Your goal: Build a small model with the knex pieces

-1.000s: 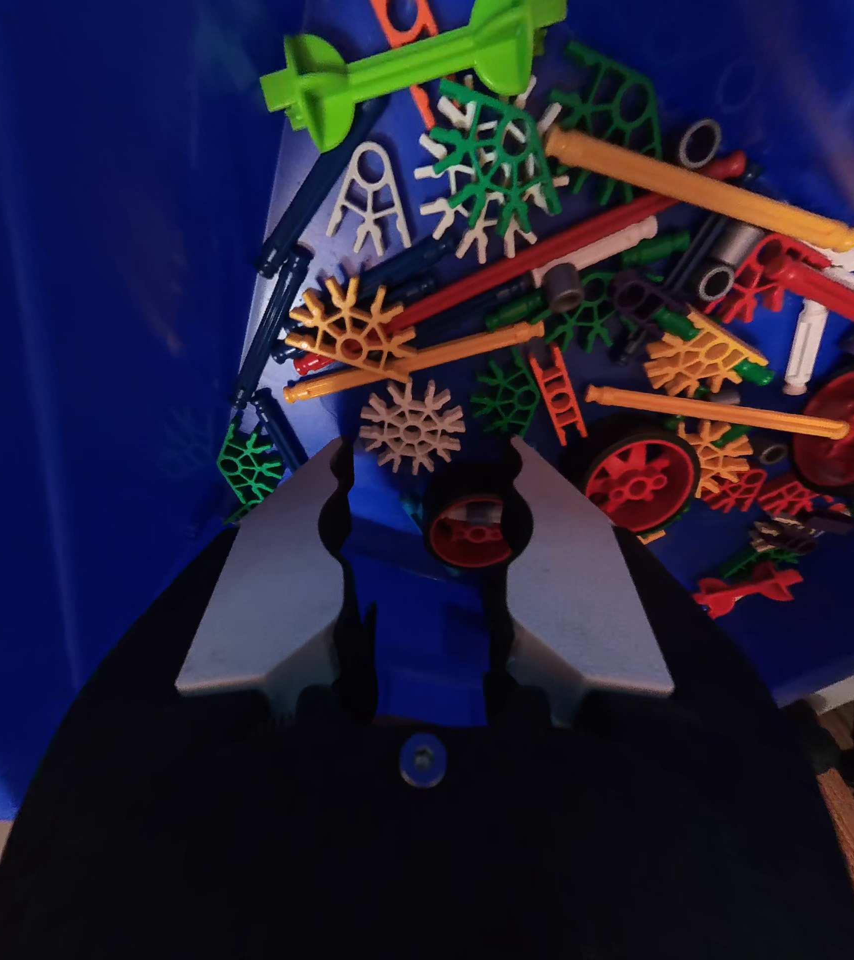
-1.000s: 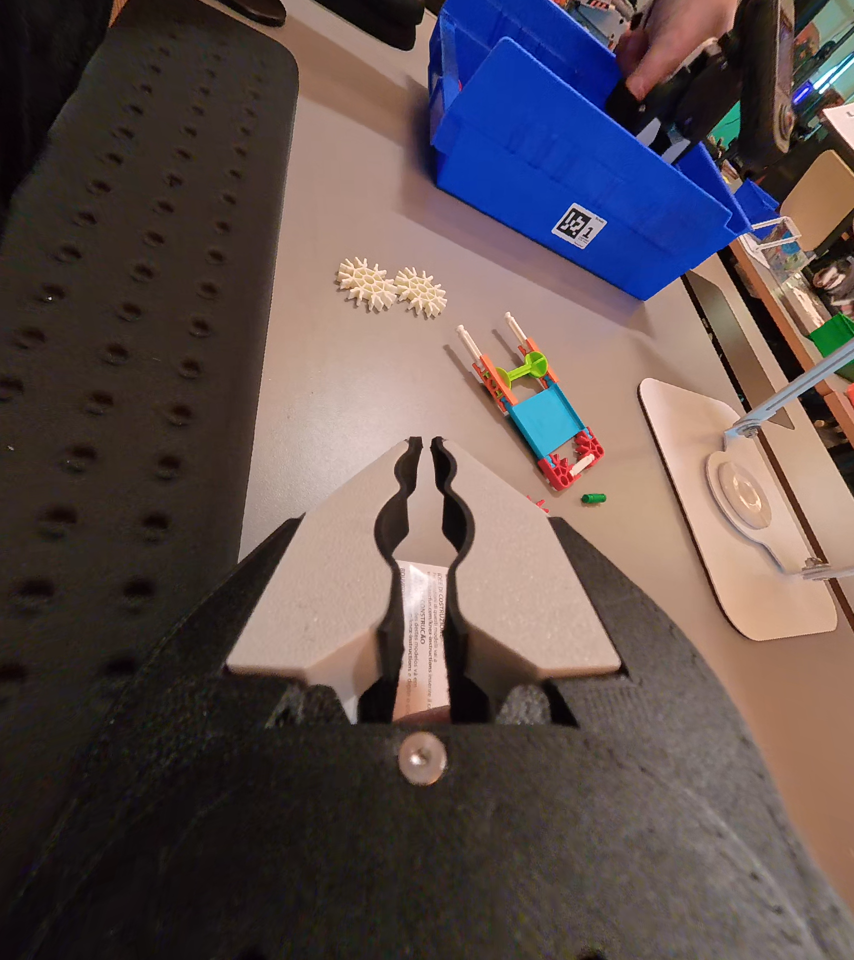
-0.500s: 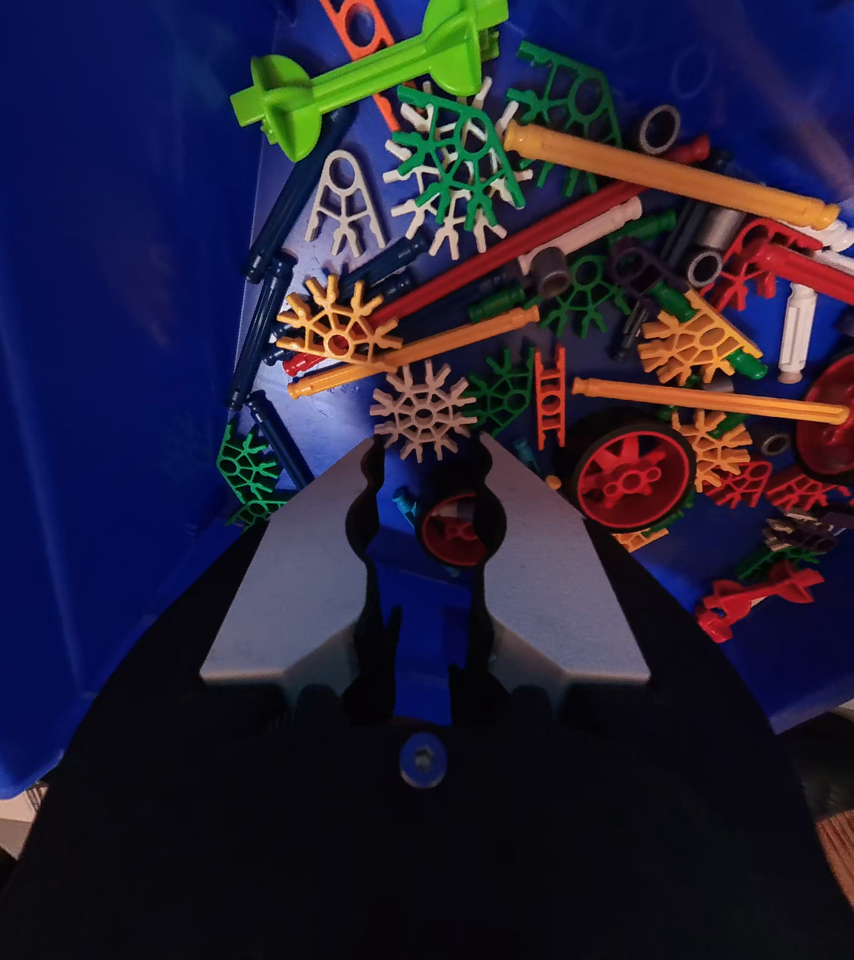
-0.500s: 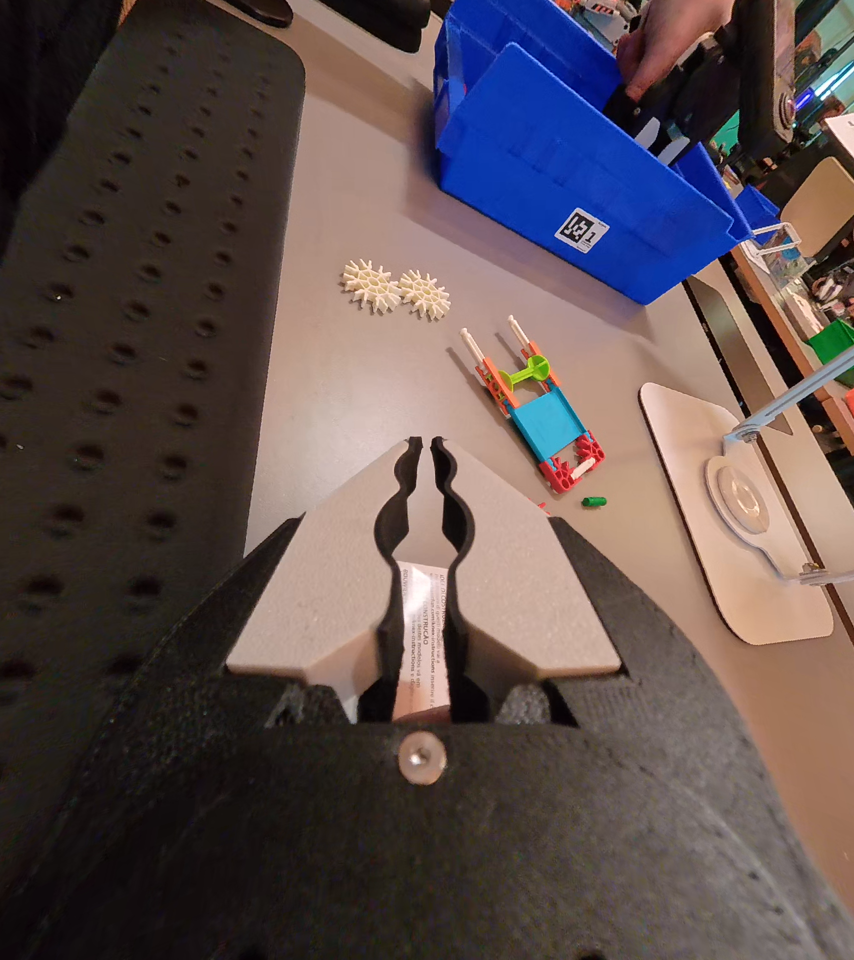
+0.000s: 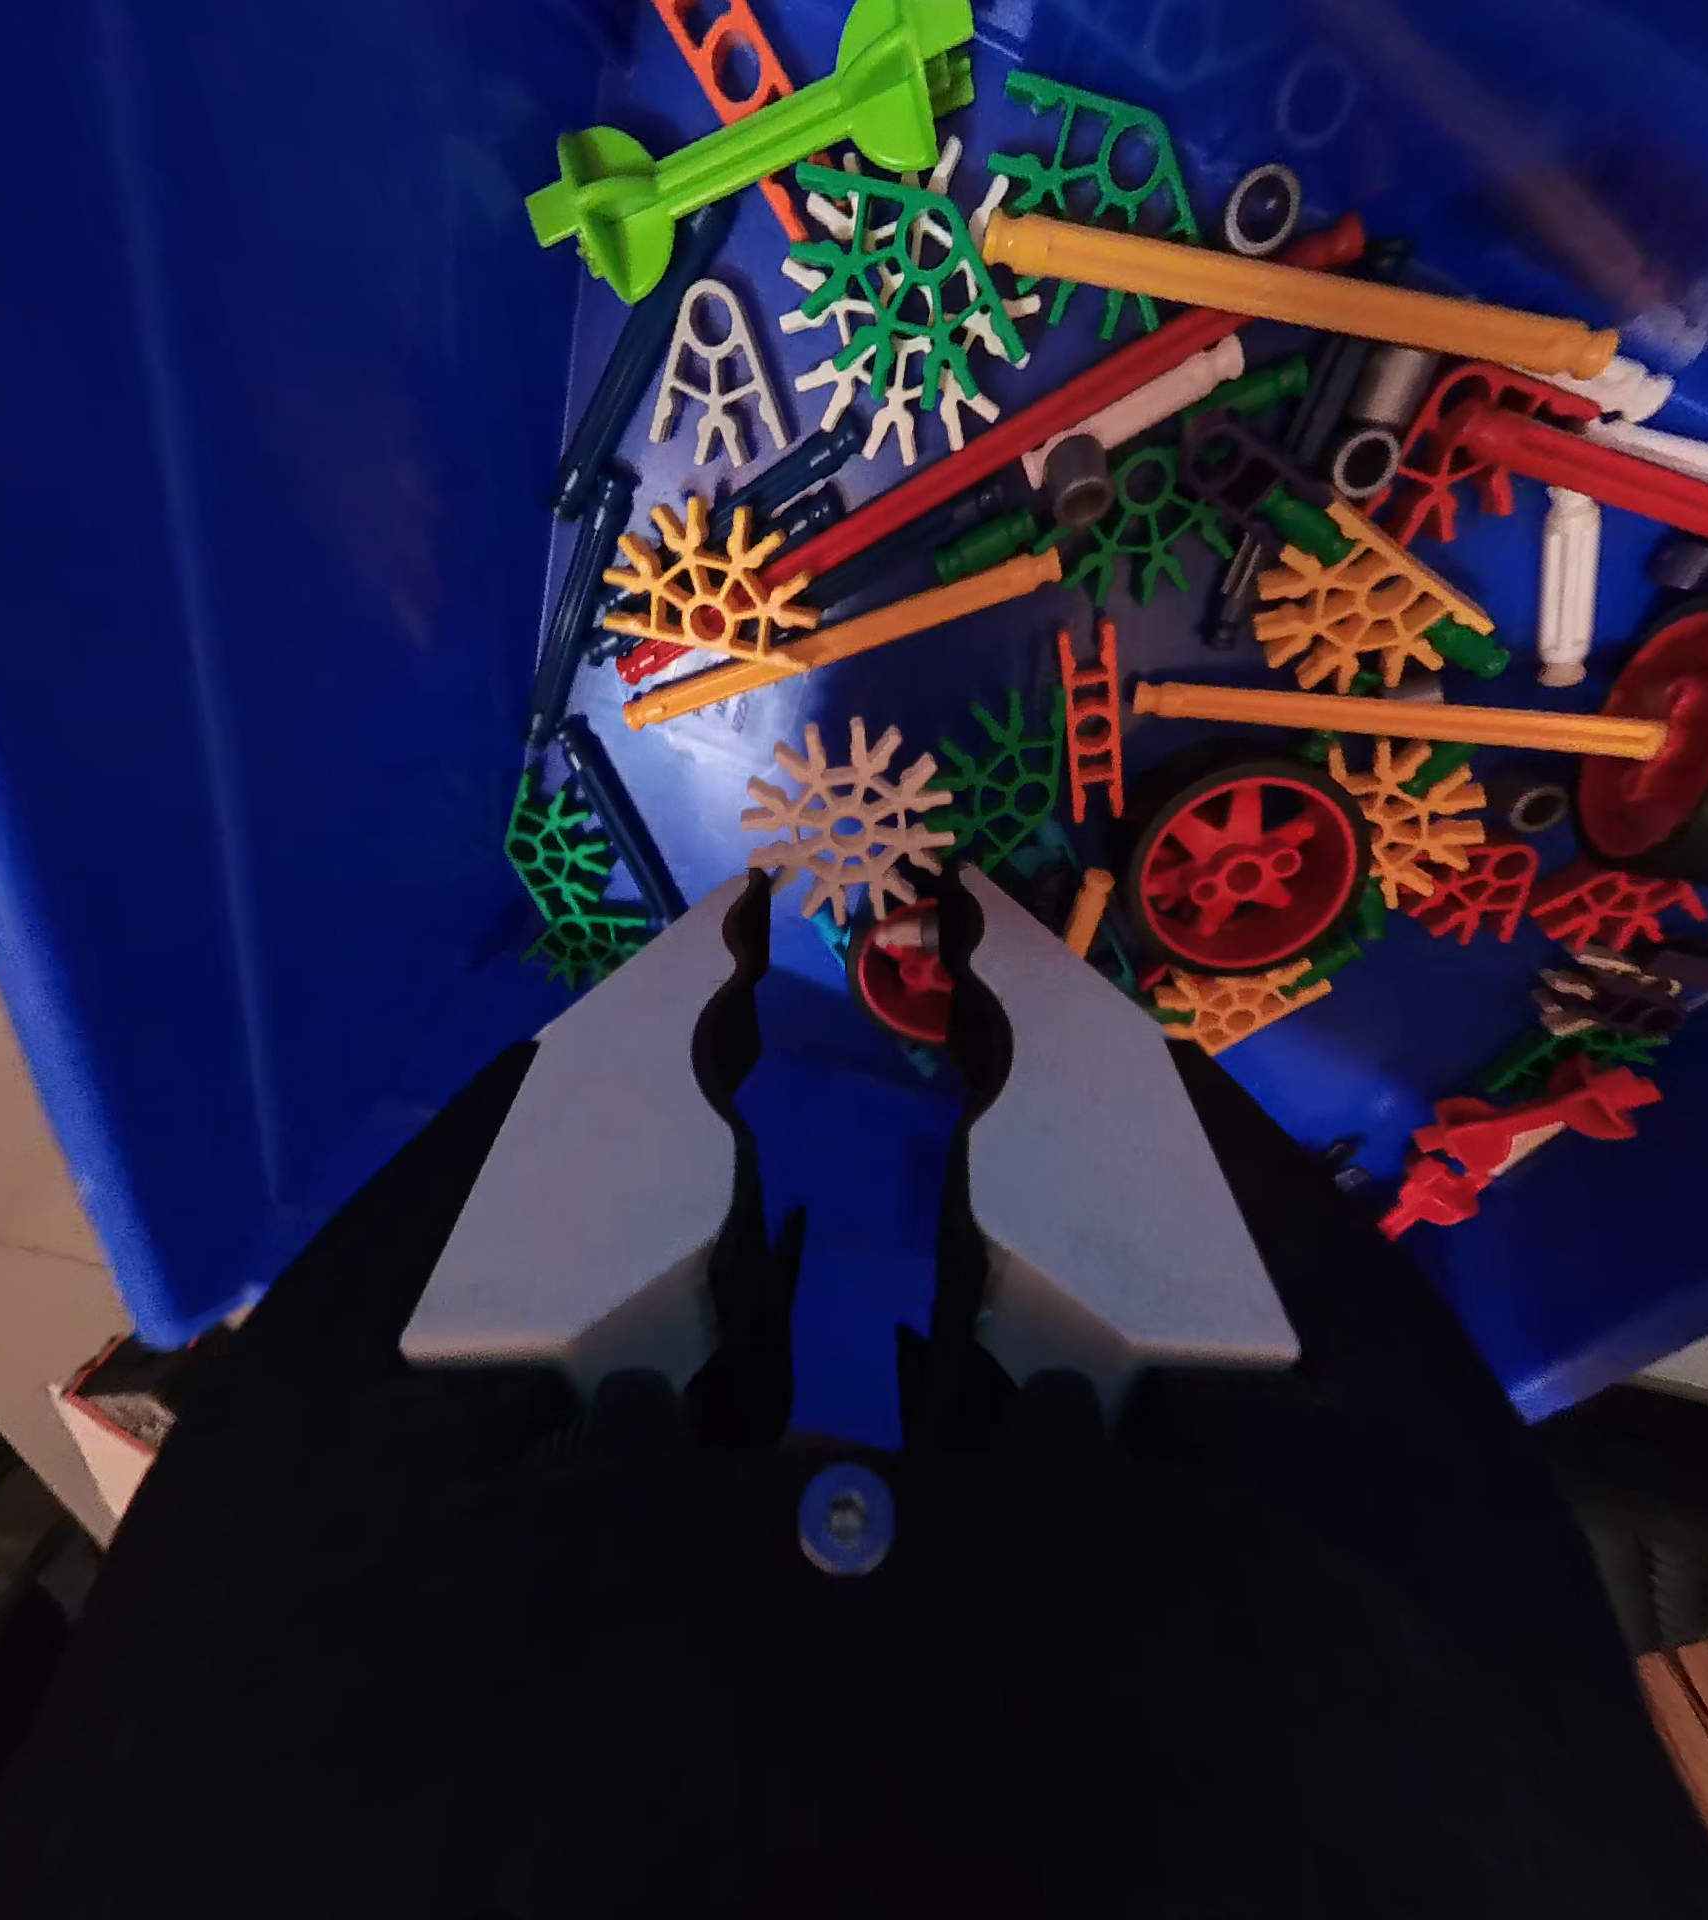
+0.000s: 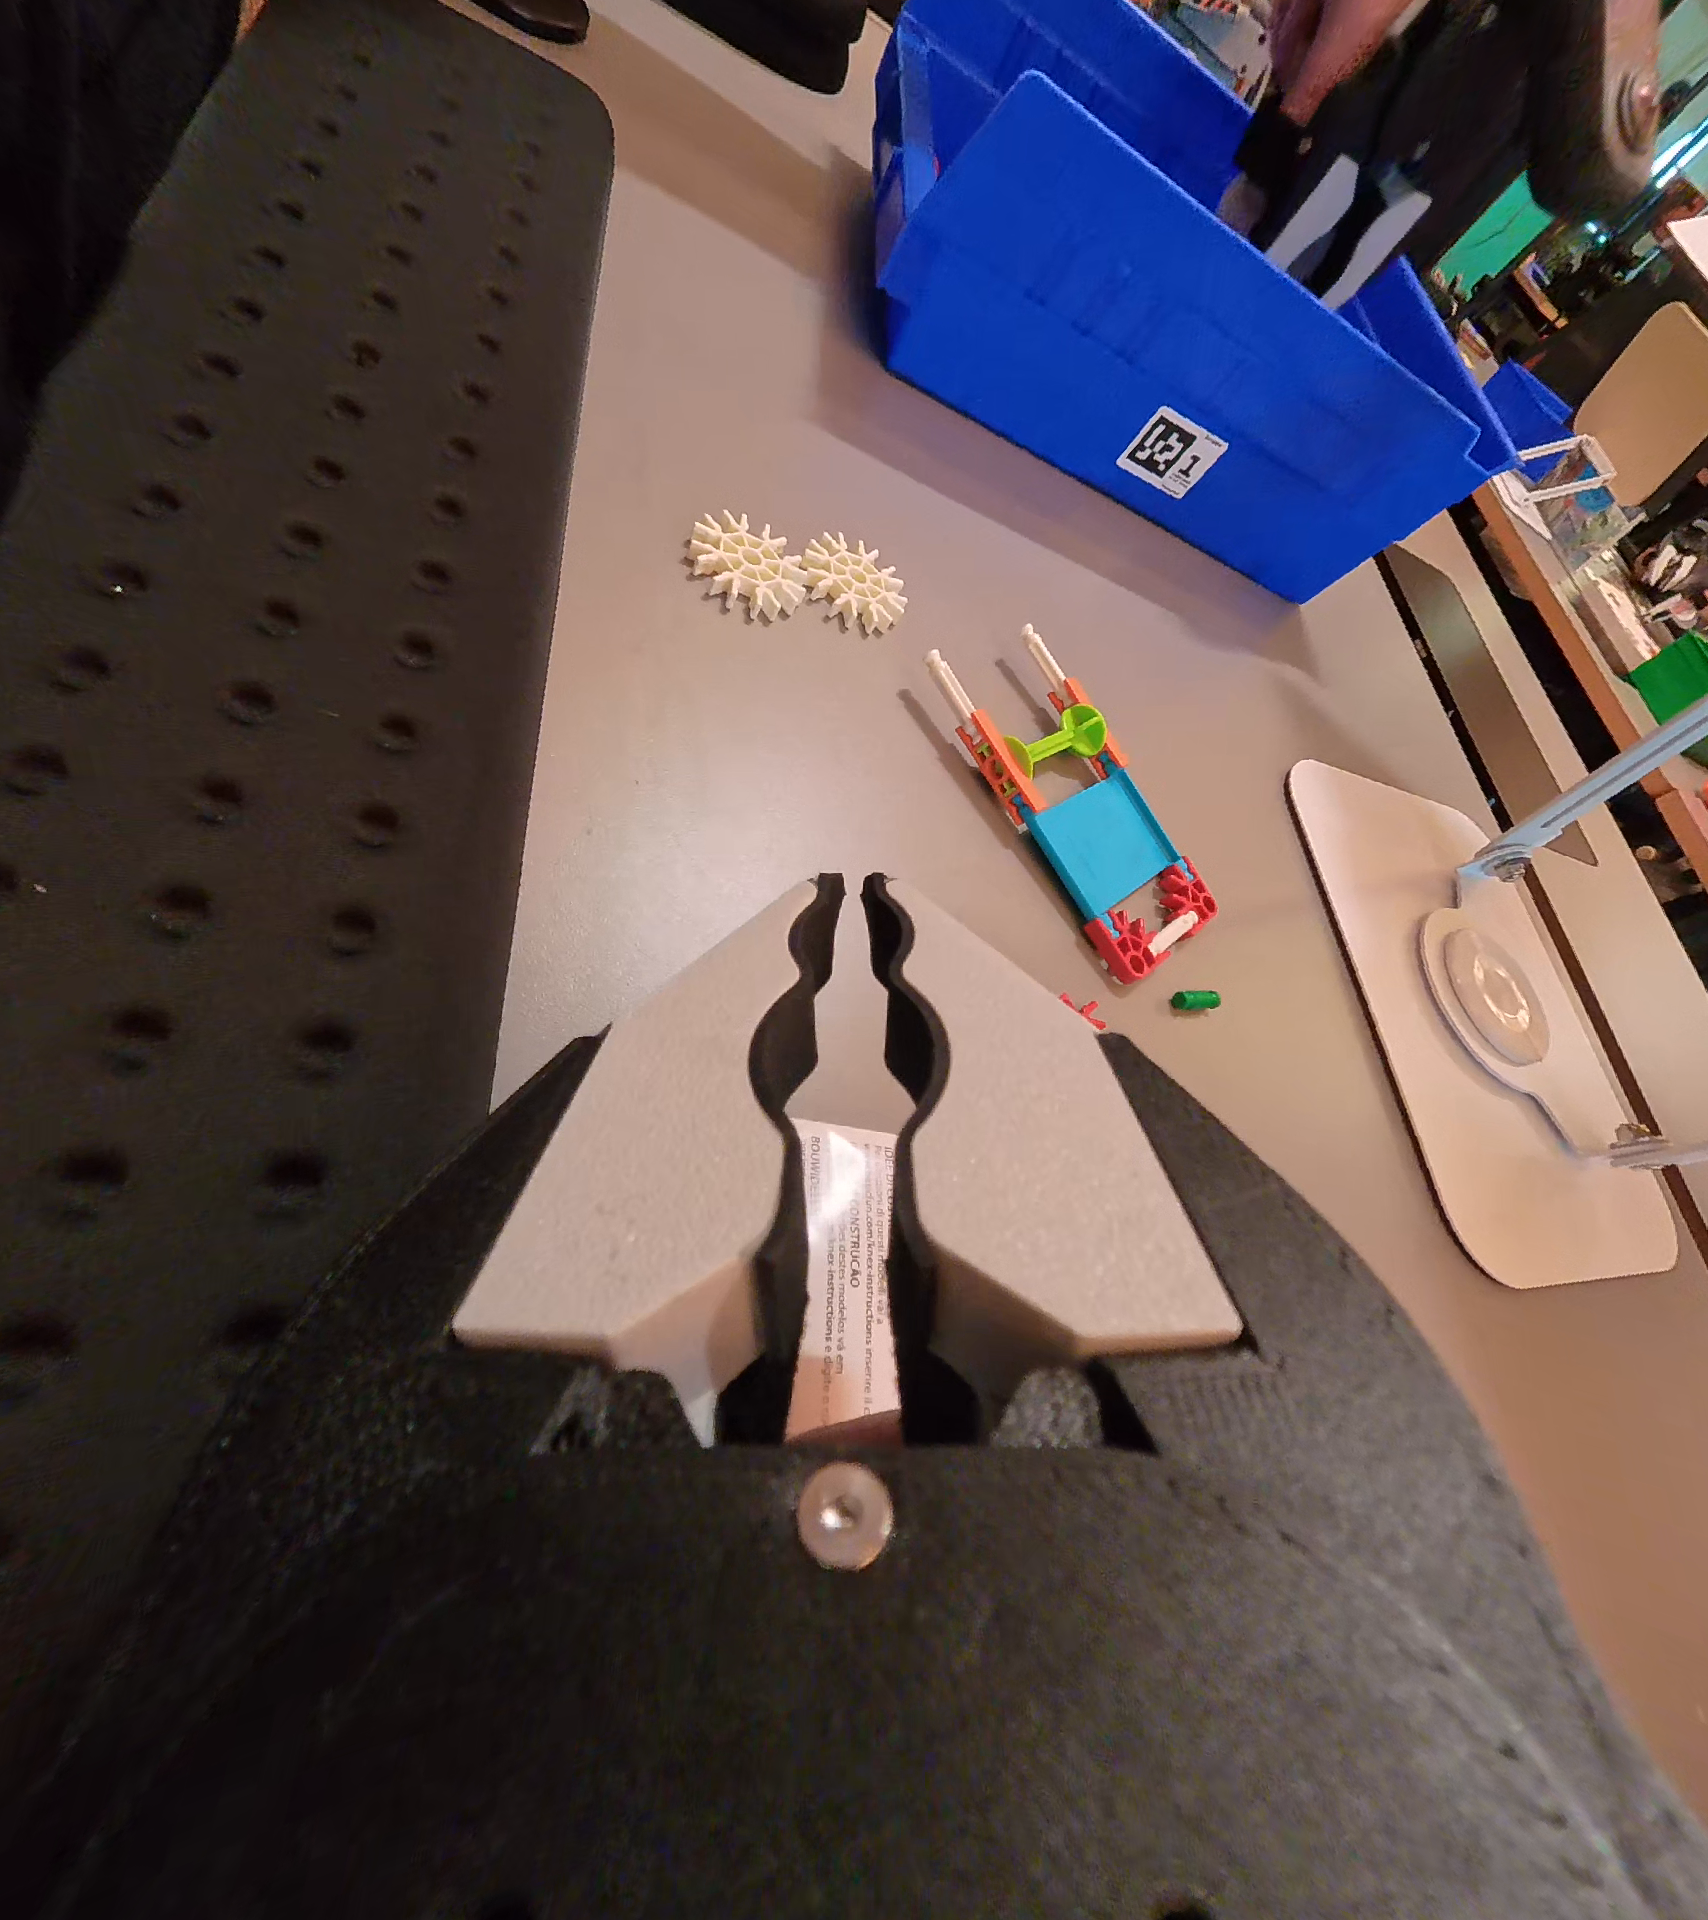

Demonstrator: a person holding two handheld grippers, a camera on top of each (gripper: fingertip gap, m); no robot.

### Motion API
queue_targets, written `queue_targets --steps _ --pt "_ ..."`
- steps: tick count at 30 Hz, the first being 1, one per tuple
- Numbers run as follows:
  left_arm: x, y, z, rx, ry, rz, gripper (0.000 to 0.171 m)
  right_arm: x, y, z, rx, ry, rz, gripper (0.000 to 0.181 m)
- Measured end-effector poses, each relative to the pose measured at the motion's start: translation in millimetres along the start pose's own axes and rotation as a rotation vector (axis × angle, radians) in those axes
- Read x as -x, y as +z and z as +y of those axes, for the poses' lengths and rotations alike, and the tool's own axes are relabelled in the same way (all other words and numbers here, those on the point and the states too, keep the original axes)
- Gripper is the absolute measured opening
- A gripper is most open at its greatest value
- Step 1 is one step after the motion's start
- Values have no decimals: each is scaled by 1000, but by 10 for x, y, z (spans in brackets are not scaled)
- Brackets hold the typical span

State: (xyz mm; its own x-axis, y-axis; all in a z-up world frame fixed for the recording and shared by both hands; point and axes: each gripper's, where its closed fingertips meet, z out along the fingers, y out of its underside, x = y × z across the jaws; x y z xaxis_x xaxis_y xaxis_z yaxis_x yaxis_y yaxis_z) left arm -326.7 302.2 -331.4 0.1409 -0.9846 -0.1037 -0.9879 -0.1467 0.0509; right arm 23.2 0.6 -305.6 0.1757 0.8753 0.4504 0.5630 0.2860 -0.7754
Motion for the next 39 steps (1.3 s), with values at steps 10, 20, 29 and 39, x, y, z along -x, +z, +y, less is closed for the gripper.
queue_targets --steps 10,20,29,39 --pt "-128 -570 -46 -60 41 -115 31 25 -8 -34 -4 -23 0 3" --pt "-524 -991 -217 -112 122 -192 31 81 3 -65 -6 -47 -11 3" --pt "-1708 -1310 -1170 -222 499 -188 31 173 -16 -127 -18 -71 -43 4" --pt "-2964 -556 -2084 -283 839 3 31 181 -10 -78 13 -85 -43 4"
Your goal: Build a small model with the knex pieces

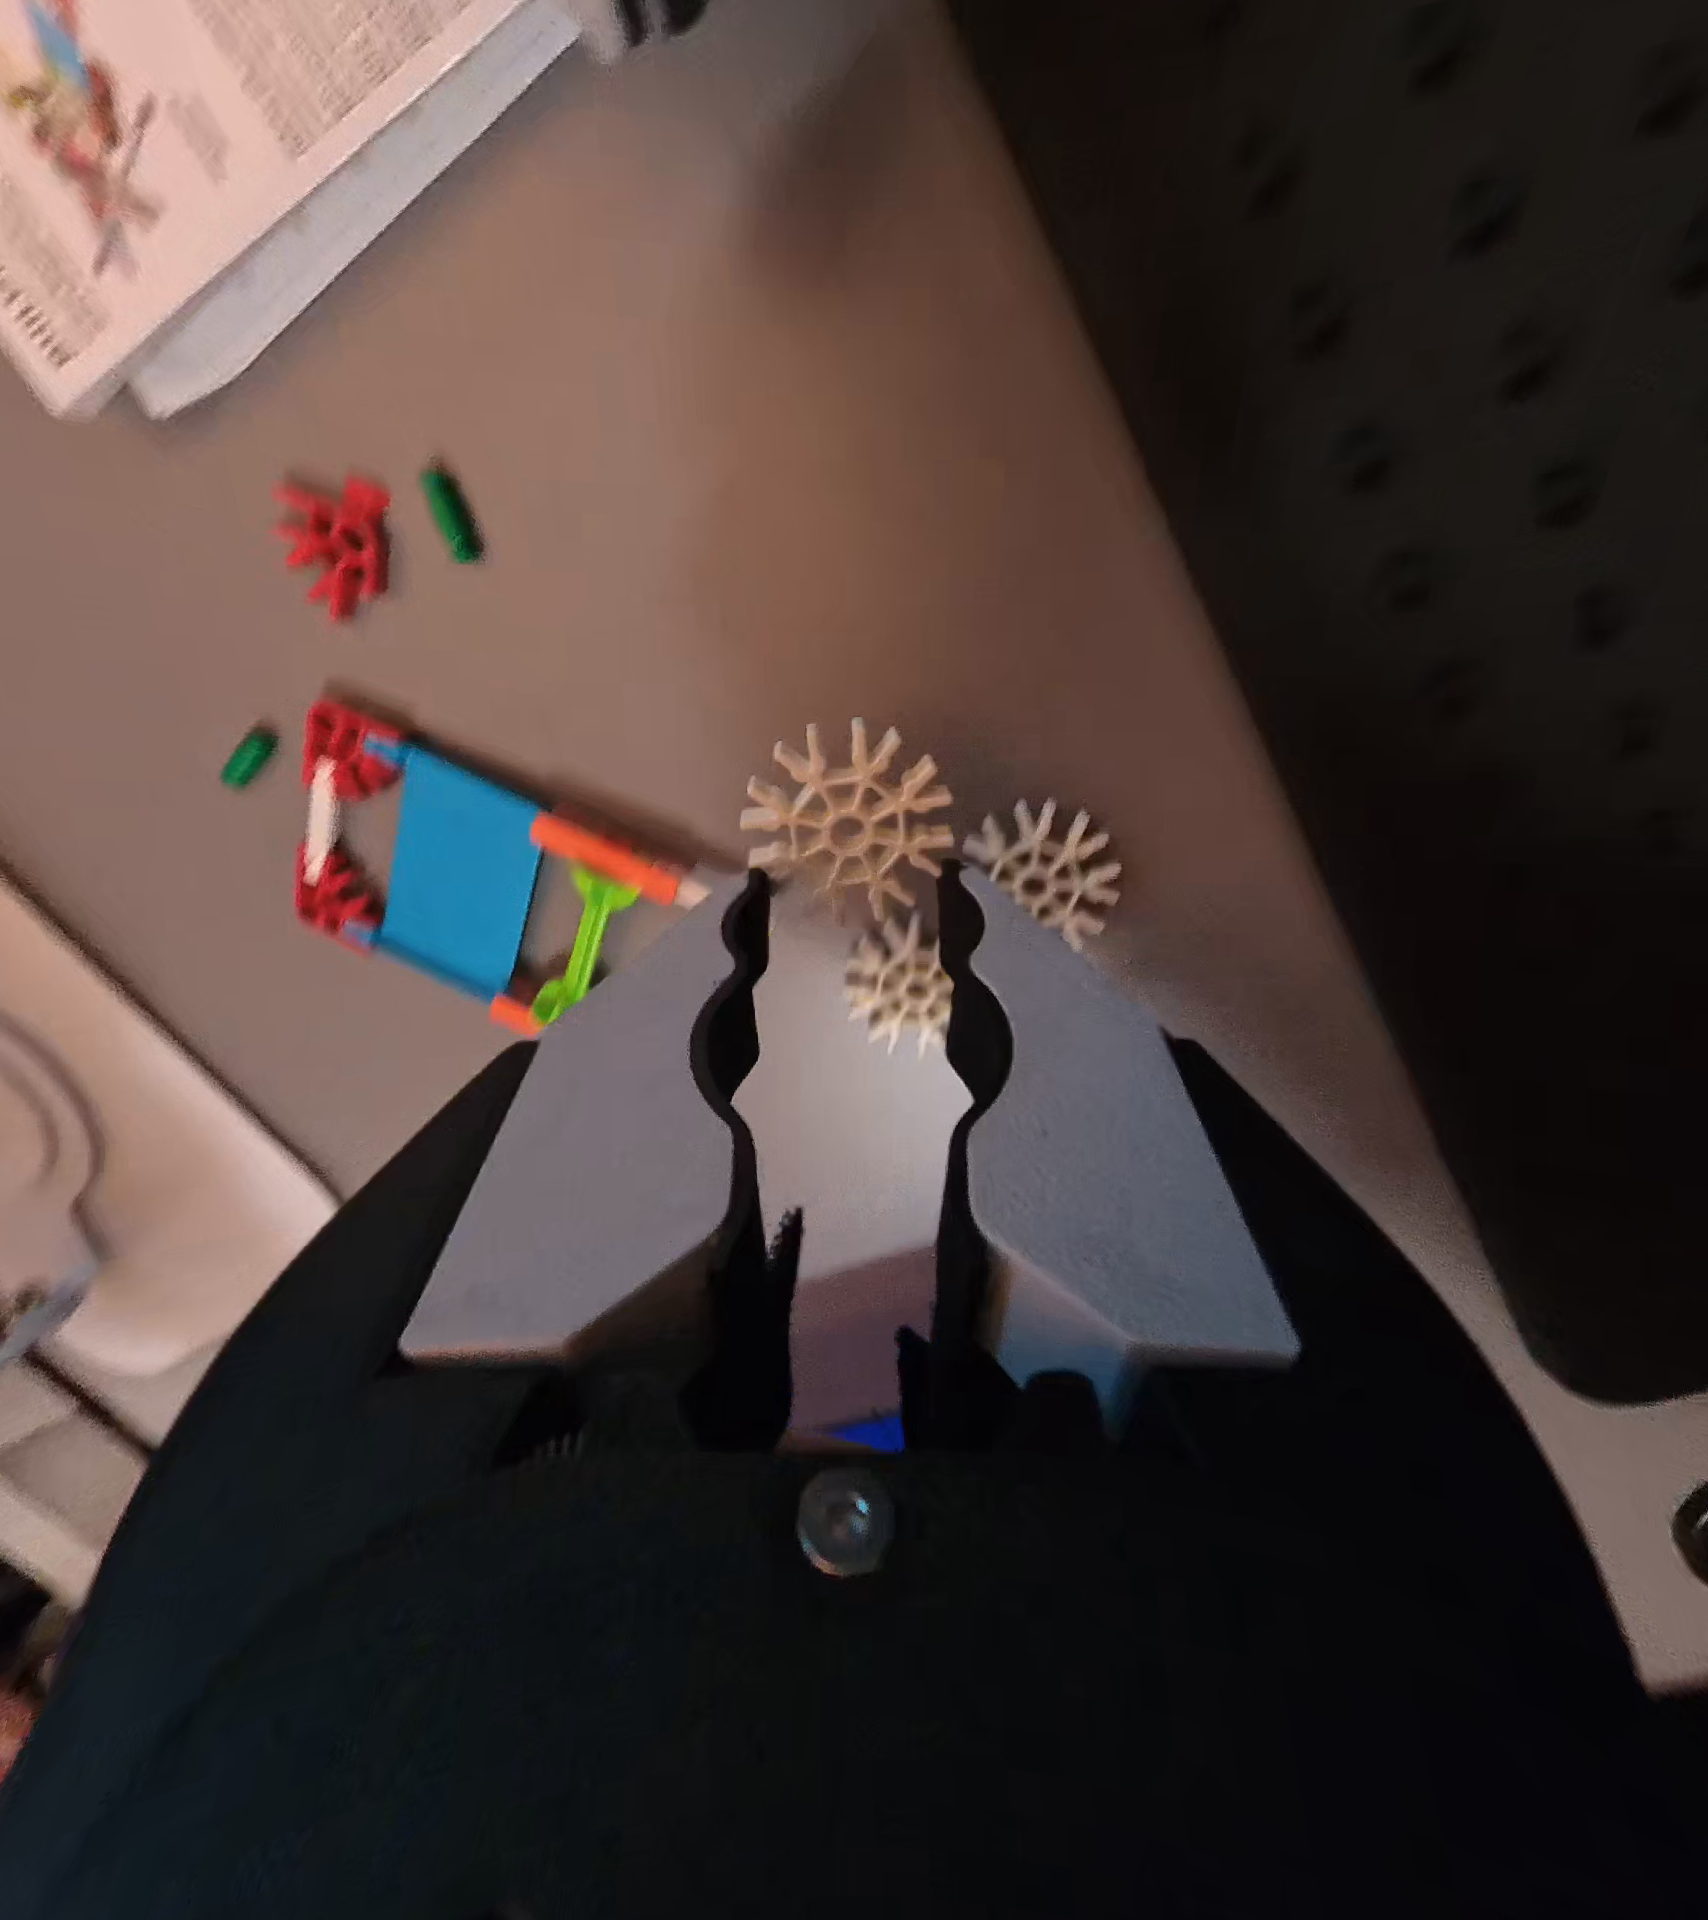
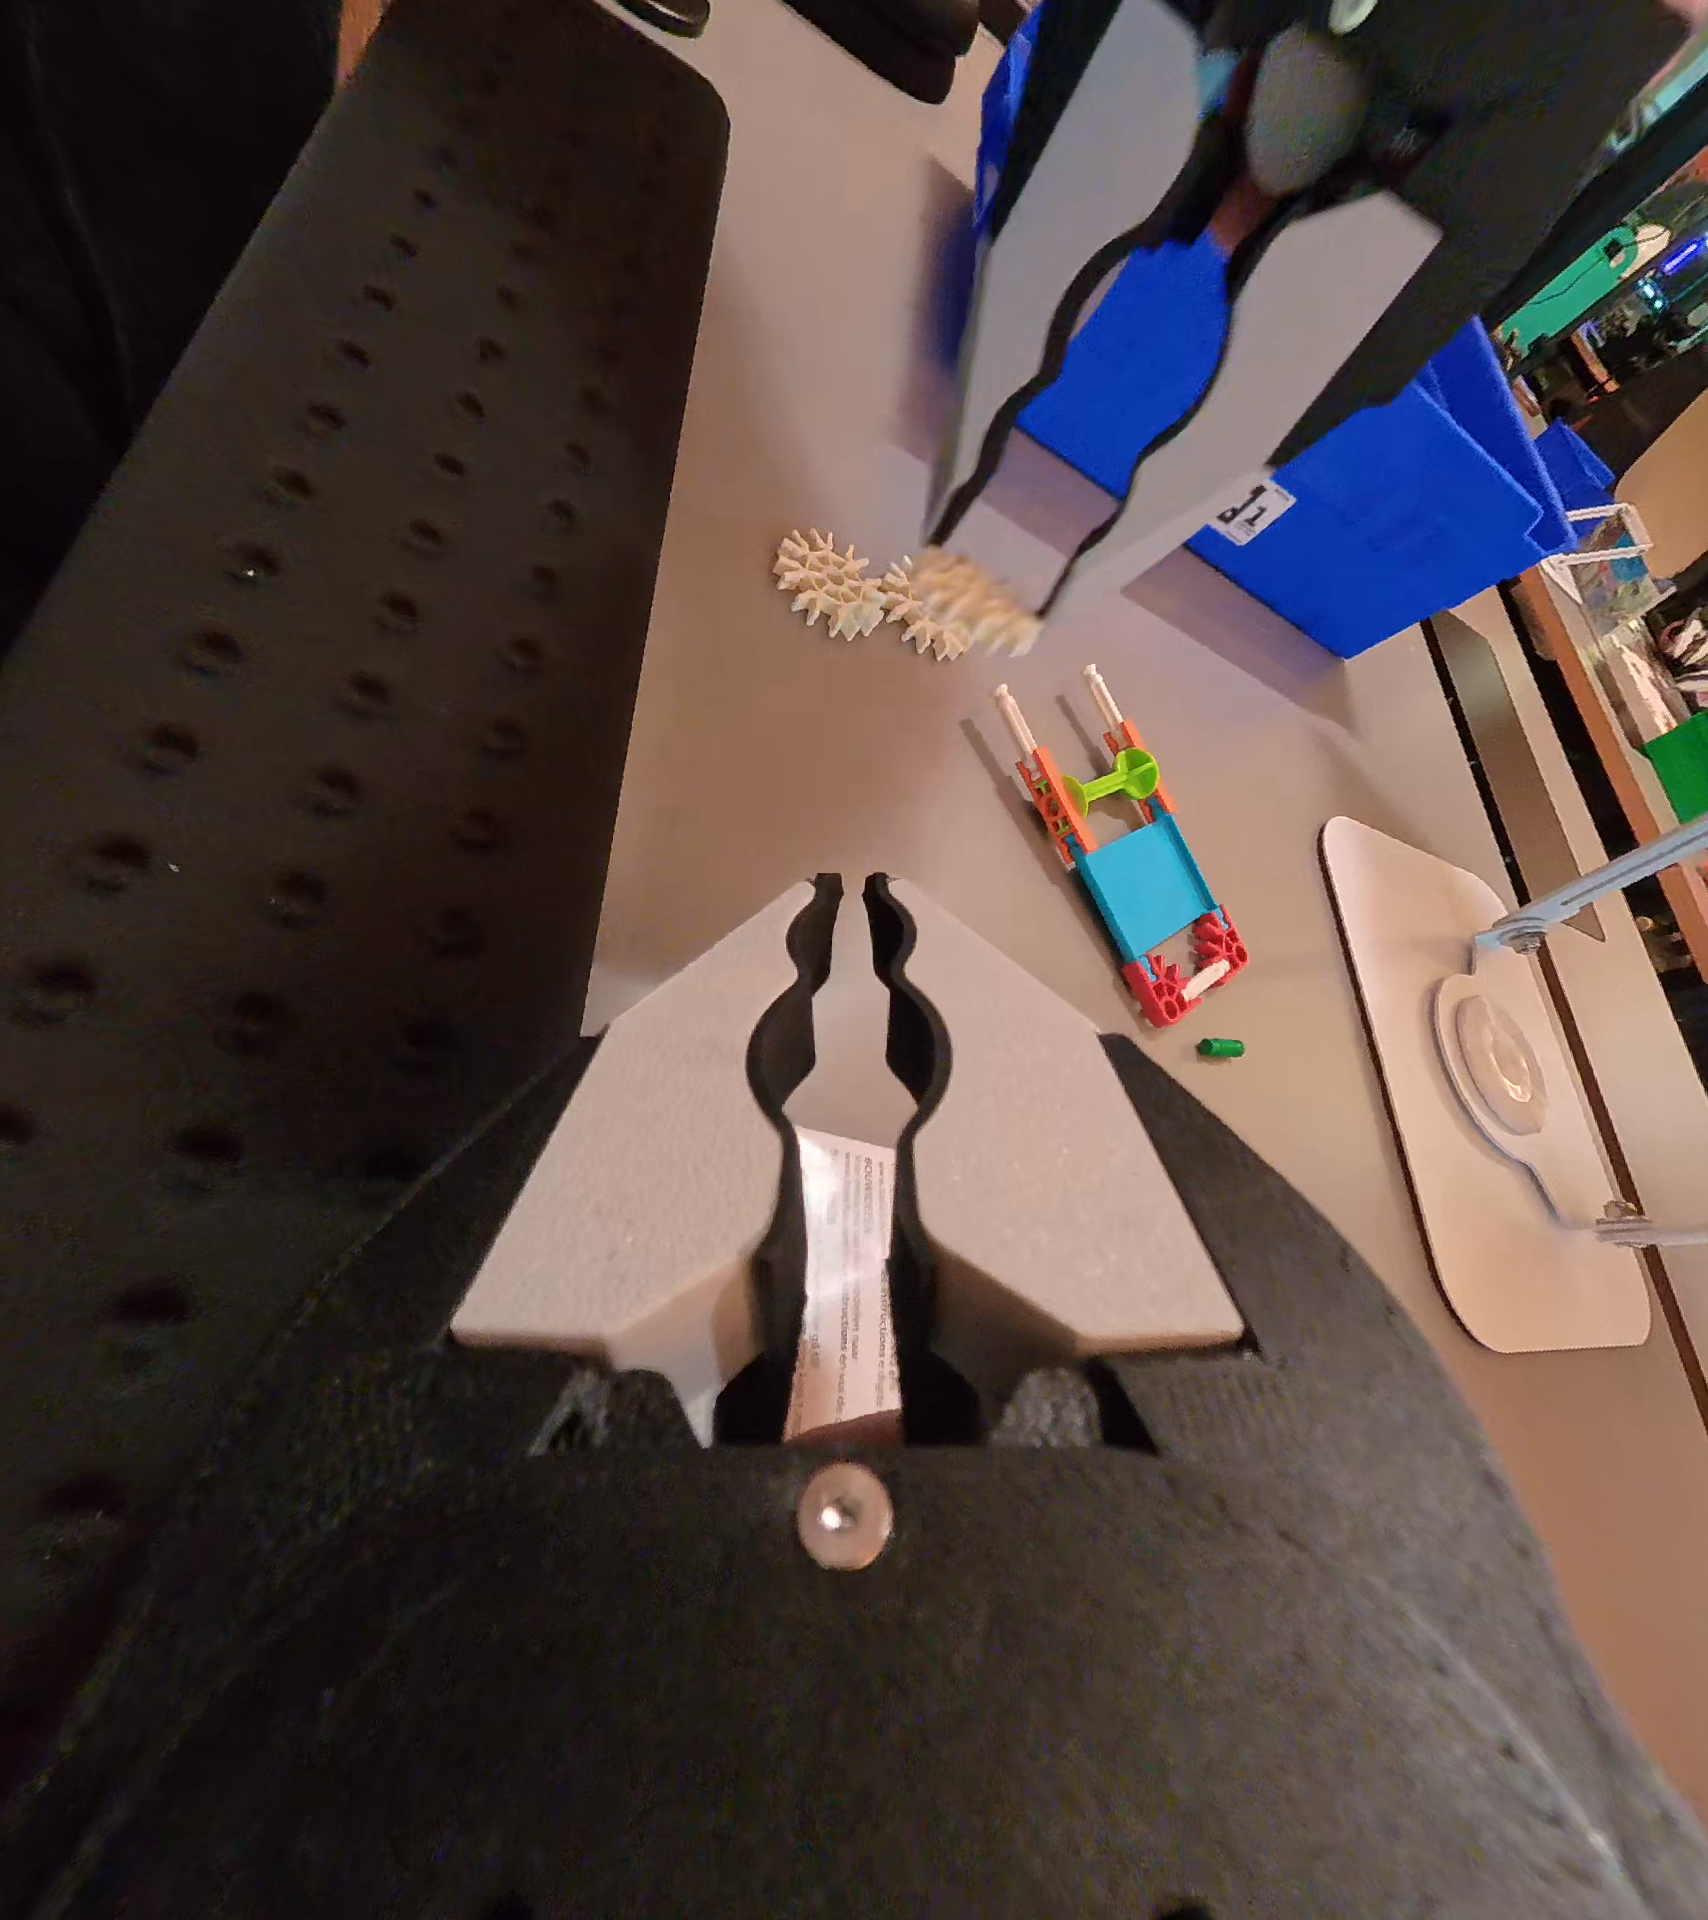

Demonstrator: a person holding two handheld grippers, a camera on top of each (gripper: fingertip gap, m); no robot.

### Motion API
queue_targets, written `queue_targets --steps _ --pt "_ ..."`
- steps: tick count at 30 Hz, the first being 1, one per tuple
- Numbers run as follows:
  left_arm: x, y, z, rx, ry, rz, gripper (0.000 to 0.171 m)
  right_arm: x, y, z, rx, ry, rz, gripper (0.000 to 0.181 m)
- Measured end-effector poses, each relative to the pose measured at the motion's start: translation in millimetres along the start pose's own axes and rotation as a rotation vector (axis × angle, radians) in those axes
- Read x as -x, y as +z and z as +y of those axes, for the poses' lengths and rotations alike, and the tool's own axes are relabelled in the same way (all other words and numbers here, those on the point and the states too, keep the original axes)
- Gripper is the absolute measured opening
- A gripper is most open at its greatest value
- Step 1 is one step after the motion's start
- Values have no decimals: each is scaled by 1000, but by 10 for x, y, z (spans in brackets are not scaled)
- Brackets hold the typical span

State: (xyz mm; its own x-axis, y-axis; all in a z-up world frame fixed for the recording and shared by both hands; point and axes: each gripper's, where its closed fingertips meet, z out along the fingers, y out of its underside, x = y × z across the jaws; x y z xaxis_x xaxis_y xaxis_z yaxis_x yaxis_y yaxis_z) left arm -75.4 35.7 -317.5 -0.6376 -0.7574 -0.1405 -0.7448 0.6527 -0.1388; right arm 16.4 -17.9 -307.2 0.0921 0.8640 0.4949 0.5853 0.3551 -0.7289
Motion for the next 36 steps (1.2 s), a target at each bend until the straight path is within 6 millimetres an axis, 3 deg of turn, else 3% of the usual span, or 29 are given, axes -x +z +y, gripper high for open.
queue_targets --steps 4,8,12,16,20,36 --pt "-108 237 -134 -20 27 50 30 10 3 3 2 0 -5 4" --pt "-115 347 -172 -34 28 40 31 27 13 16 9 -3 -13 4" --pt "-144 361 -226 -72 37 37 31 25 8 9 5 -2 -12 4" --pt "-118 287 -240 -115 2 19 46 23 8 9 3 0 -12 4" --pt "-86 194 -79 -85 -32 -18 56 30 11 9 3 1 -17 4" --pt "-126 -420 608 9 -208 -198 57 58 38 36 8 16 -39 4"
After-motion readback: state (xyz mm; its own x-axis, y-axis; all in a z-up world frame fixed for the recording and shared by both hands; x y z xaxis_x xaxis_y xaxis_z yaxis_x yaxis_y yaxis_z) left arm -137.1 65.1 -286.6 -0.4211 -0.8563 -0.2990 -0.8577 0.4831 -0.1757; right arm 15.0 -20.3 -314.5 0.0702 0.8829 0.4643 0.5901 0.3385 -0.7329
